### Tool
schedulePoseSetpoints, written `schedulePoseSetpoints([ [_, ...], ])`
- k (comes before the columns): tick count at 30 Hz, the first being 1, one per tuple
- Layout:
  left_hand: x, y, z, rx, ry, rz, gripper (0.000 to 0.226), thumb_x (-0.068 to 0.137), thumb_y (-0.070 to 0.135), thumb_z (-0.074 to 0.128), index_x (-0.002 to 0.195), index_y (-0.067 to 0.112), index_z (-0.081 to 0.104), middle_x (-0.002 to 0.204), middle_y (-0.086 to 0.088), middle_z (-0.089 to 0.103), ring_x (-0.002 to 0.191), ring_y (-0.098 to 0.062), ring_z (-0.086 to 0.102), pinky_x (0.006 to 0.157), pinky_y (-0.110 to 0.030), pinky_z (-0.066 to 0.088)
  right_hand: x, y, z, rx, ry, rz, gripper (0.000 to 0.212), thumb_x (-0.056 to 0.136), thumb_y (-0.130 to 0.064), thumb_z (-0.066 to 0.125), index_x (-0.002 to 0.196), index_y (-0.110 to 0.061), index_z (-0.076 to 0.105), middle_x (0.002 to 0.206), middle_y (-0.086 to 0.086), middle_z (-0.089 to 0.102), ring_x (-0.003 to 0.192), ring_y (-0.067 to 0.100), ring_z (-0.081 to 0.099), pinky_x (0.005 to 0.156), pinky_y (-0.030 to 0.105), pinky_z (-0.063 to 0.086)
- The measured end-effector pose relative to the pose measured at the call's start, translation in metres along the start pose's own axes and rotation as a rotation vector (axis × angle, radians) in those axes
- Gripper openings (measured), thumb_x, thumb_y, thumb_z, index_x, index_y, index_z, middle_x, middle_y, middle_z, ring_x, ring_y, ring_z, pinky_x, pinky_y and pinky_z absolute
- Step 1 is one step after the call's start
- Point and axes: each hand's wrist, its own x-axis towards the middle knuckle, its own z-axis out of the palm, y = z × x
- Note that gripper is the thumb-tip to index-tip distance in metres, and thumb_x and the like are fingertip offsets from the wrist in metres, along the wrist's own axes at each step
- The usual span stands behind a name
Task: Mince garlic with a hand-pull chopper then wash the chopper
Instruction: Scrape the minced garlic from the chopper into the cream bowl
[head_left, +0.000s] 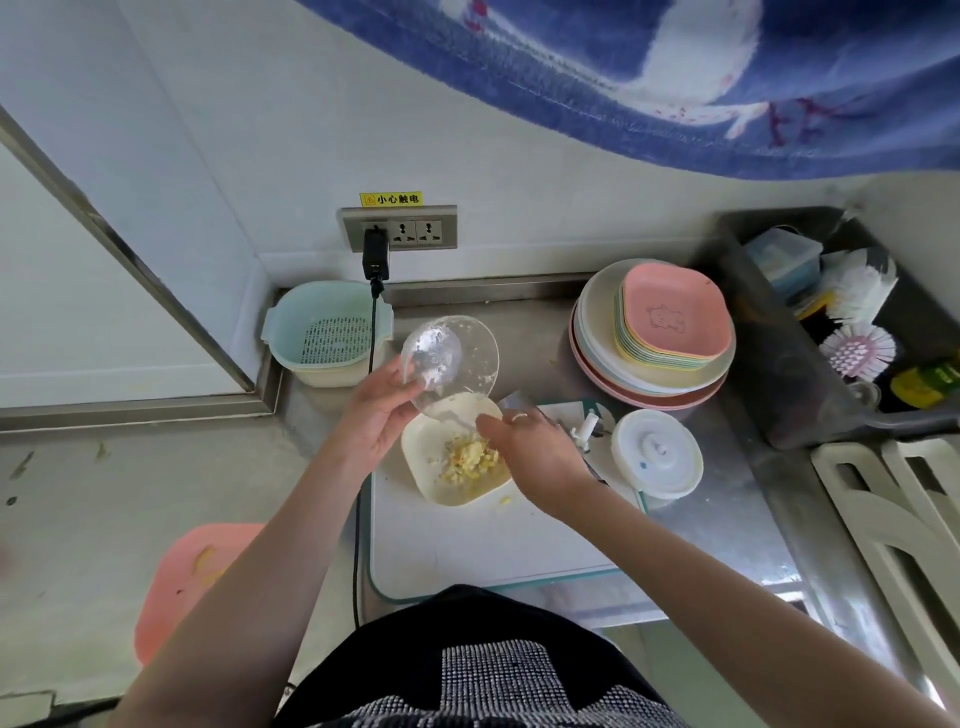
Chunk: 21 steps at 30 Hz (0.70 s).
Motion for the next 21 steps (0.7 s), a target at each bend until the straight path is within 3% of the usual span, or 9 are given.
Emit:
schedulePoseSetpoints([
  [3, 0.001, -0.006, 0.001, 0.106, 0.189, -0.004, 0.072, 0.078, -0.011, 0.065, 0.142, 0.008, 0.039, 0.135, -0.011, 0.052, 0.117, -0.02, 0.057, 0.103, -0.04, 0.045, -0.009, 0.014, -0.002, -0.182, -0.068, -0.004, 0.057, 0.086, 0.004, 0.043, 0.134, -0.026, 0.038, 0.114, 0.009, 0.054, 0.111, 0.03, 0.045, 0.089, 0.038, 0.039],
  [7, 0.003, -0.012, 0.001, 0.394, 0.218, -0.039, 0.078, 0.058, 0.001, 0.084, 0.127, 0.016, 0.051, 0.131, -0.004, 0.055, 0.12, -0.019, 0.054, 0.104, -0.044, 0.044, 0.01, 0.017, -0.009, -0.217, 0.06, 0.082, 0.044, 0.092, -0.007, 0.045, 0.132, -0.026, 0.04, 0.116, 0.008, 0.056, 0.111, 0.03, 0.046, 0.089, 0.036, 0.038],
  [11, 0.002, -0.015, 0.007, 0.572, 0.307, -0.02, 0.072, 0.066, 0.009, 0.085, 0.128, 0.02, 0.051, 0.128, -0.001, 0.054, 0.117, -0.018, 0.054, 0.093, -0.04, 0.052, 0.022, 0.023, -0.013, -0.242, -0.005, 0.165, 0.044, 0.094, -0.011, 0.04, 0.136, -0.022, 0.037, 0.119, 0.012, 0.055, 0.116, 0.032, 0.045, 0.092, 0.038, 0.039],
  [13, 0.001, -0.013, 0.015, 0.63, 0.353, 0.046, 0.066, 0.069, 0.011, 0.084, 0.127, 0.018, 0.053, 0.121, 0.002, 0.056, 0.111, -0.014, 0.056, 0.083, -0.029, 0.054, 0.016, 0.023, -0.006, -0.261, -0.045, 0.143, 0.048, 0.091, -0.005, 0.043, 0.135, -0.022, 0.035, 0.12, 0.011, 0.053, 0.114, 0.031, 0.046, 0.09, 0.038, 0.04],
  [16, 0.0, -0.01, 0.022, 0.76, 0.398, 0.116, 0.059, 0.072, 0.011, 0.082, 0.124, 0.016, 0.056, 0.114, 0.003, 0.056, 0.102, -0.01, 0.054, 0.068, -0.011, 0.041, 0.001, 0.017, 0.01, -0.231, -0.101, 0.088, 0.053, 0.087, 0.002, 0.042, 0.134, -0.023, 0.035, 0.115, 0.012, 0.055, 0.11, 0.031, 0.049, 0.087, 0.039, 0.041],
  [21, -0.001, -0.01, 0.026, 0.844, 0.405, 0.155, 0.057, 0.068, 0.01, 0.083, 0.119, 0.014, 0.058, 0.111, 0.001, 0.061, 0.1, -0.013, 0.058, 0.067, -0.011, 0.042, 0.017, 0.02, 0.004, -0.213, 0.089, 0.151, 0.045, 0.091, -0.005, 0.046, 0.132, -0.022, 0.041, 0.112, 0.01, 0.057, 0.109, 0.032, 0.049, 0.083, 0.037, 0.042],
])
